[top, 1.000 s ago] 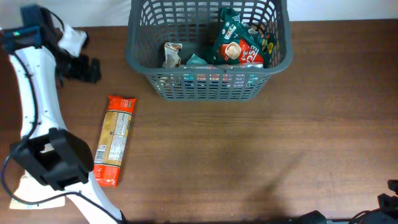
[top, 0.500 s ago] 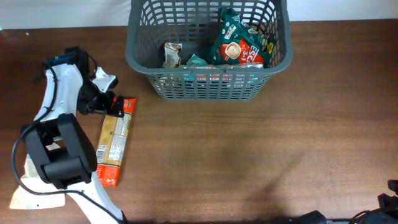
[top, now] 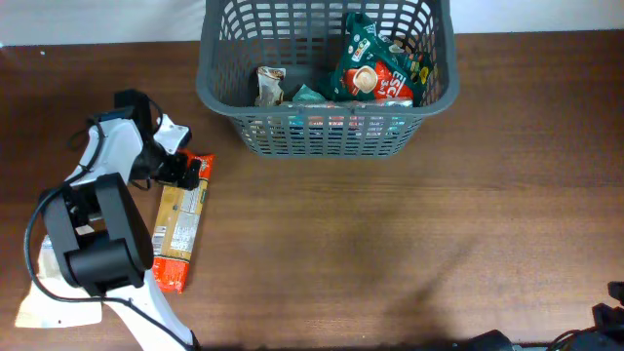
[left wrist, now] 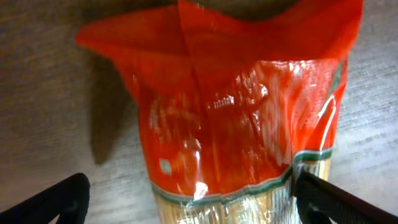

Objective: Pack container
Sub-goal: 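Move the left gripper to the orange pasta pack and grasp its end, then lift the pasta pack into the basket and open the left gripper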

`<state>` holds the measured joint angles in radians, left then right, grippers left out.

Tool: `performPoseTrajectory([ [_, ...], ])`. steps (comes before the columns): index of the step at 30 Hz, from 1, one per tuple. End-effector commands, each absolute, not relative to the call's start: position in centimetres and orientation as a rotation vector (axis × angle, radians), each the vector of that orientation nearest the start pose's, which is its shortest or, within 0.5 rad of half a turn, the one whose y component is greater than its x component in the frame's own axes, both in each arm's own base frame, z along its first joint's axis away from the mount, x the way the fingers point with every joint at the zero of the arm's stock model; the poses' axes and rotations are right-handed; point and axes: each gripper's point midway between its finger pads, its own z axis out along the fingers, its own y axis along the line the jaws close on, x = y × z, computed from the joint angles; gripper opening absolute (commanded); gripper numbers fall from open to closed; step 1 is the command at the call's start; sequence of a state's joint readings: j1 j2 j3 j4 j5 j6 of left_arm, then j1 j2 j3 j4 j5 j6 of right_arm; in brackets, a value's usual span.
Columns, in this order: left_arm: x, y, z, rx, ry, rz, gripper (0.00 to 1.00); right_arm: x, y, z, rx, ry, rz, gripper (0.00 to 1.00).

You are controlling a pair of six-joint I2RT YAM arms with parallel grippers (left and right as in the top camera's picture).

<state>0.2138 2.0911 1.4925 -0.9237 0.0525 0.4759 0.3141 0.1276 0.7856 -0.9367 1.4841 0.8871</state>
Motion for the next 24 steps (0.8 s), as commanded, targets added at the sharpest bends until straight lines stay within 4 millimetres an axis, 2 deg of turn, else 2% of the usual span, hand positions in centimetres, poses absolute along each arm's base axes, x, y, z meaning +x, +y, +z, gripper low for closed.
performPoseTrajectory([
  [1, 37.5, 7.1, -3.0, 0.445, 3.119, -0.066, 1.00, 5.0, -16.4, 32.2, 1.259, 0.998, -0.429, 0.99],
  [2, 37.3, 7.0, -3.5, 0.447, 3.124, -0.069, 1.00, 5.0, -16.4, 32.2, 1.259, 0.998, -0.429, 0.99],
  [4, 36.6, 6.9, -5.0, 0.433, 3.147, -0.082, 0.94, 5.0, -16.4, 32.2, 1.259, 0.998, -0.429, 0.99],
  [5, 36.1, 6.8, -6.0, 0.427, 3.168, -0.093, 0.82, 5.0, -16.4, 32.2, 1.259, 0.998, -0.429, 0.99],
  [7, 35.3, 6.6, -7.5, 0.424, 3.194, -0.108, 0.66, 5.0, -16.4, 32.2, 1.259, 0.998, -0.429, 0.99],
  [9, 34.4, 6.4, -8.9, 0.429, 3.219, -0.123, 0.40, 5.0, -16.4, 32.2, 1.259, 0.998, -0.429, 0.99],
  [10, 34.0, 6.4, -9.6, 0.430, 3.233, -0.124, 0.18, 5.0, -16.4, 32.2, 1.259, 0.998, -0.429, 0.99],
  [11, 33.6, 6.5, -10.4, 0.427, 3.251, -0.116, 0.02, 5.0, -16.4, 32.2, 1.259, 0.998, -0.429, 0.99],
  [14, 34.5, 6.8, -10.8, 0.422, 3.220, -0.084, 0.01, 5.0, -16.4, 32.2, 1.259, 0.998, -0.429, 0.99],
  [16, 35.8, 7.2, -10.4, 0.416, 3.178, -0.057, 0.01, 5.0, -16.4, 32.2, 1.259, 0.998, -0.429, 0.99],
  [18, 38.0, 7.9, -9.2, 0.407, 3.123, -0.012, 0.01, 5.0, -16.4, 32.2, 1.259, 0.998, -0.429, 0.99],
  [22, 43.2, 9.7, -4.3, 0.390, 3.000, 0.125, 0.01, 5.0, -16.4, 32.2, 1.259, 0.998, -0.429, 0.99],
  [24, 47.0, 10.8, 0.9, 0.387, 2.885, 0.205, 0.01, 5.0, -16.4, 32.2, 1.259, 0.998, -0.429, 0.99],
])
